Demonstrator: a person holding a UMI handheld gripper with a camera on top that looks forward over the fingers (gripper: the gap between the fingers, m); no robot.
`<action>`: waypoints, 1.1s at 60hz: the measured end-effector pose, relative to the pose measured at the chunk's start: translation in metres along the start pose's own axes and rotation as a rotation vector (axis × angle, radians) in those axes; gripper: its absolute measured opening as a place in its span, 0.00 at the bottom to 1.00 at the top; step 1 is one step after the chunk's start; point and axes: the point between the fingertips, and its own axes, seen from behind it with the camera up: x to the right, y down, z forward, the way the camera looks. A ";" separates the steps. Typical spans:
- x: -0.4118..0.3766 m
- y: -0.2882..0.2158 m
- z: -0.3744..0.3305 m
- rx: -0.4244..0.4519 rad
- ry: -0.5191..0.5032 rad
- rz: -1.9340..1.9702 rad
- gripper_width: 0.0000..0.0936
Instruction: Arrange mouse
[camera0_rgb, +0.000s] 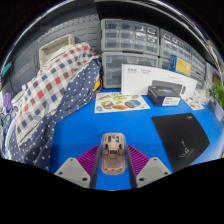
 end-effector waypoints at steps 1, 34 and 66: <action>0.000 0.000 0.000 -0.001 -0.002 0.000 0.49; 0.022 -0.086 -0.036 0.066 -0.148 -0.082 0.36; 0.242 -0.116 -0.029 0.059 -0.120 -0.078 0.36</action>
